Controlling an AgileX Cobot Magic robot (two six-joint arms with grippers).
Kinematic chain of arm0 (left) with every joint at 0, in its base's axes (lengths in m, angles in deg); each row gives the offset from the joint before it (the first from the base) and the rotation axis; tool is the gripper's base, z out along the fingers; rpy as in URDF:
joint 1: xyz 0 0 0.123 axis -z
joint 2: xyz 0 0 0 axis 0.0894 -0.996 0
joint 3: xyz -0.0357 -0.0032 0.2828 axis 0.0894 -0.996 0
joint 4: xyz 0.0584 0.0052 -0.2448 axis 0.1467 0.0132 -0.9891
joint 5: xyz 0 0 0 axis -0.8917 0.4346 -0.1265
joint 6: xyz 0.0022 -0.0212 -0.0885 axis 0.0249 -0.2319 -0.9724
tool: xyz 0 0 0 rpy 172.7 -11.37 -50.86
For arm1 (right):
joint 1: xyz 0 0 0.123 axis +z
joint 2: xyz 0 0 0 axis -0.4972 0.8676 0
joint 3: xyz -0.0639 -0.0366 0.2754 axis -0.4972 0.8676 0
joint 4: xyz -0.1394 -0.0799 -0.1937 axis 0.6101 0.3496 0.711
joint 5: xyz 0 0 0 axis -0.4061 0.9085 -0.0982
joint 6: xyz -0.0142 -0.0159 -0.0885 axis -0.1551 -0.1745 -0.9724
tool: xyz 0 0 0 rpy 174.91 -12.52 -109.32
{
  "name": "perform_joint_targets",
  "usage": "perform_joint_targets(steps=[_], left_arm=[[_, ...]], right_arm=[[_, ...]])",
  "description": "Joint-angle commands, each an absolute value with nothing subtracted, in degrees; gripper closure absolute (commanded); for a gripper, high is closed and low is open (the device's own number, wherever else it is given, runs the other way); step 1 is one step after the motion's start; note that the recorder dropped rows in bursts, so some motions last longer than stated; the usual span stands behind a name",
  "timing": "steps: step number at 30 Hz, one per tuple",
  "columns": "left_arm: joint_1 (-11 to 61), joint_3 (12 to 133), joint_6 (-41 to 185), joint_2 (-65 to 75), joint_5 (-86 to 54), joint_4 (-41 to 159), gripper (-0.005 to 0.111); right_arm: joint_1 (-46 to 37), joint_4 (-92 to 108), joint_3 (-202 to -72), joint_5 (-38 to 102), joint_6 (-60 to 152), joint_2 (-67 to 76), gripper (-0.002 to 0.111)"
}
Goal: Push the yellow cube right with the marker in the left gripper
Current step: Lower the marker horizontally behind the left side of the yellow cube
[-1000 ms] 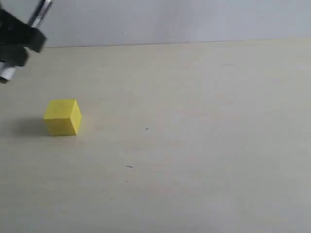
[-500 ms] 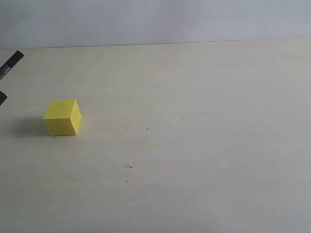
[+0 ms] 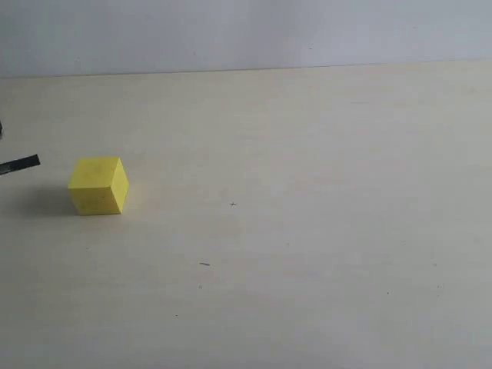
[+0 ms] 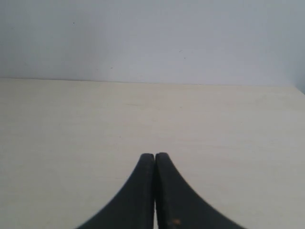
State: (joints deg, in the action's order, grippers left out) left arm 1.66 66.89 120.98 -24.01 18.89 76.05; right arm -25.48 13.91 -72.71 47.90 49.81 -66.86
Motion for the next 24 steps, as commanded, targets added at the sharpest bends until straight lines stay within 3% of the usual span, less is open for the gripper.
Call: perform_joint_targets(steps=[1,17,24], left_arm=[[-0.40,66.86,135.74,-27.10,18.39,75.48,0.107],[0.24,71.83,141.59,-34.45,14.89,72.85,0.107],[7.30,71.83,145.30,-34.45,14.50,67.32,0.107]], right_arm=[[-25.77,14.02,-72.44,47.45,49.73,-67.24,0.108],[-25.77,14.02,-72.44,47.45,49.73,-67.24,0.108],[-25.77,14.02,-72.44,47.45,49.73,-67.24,0.108]])
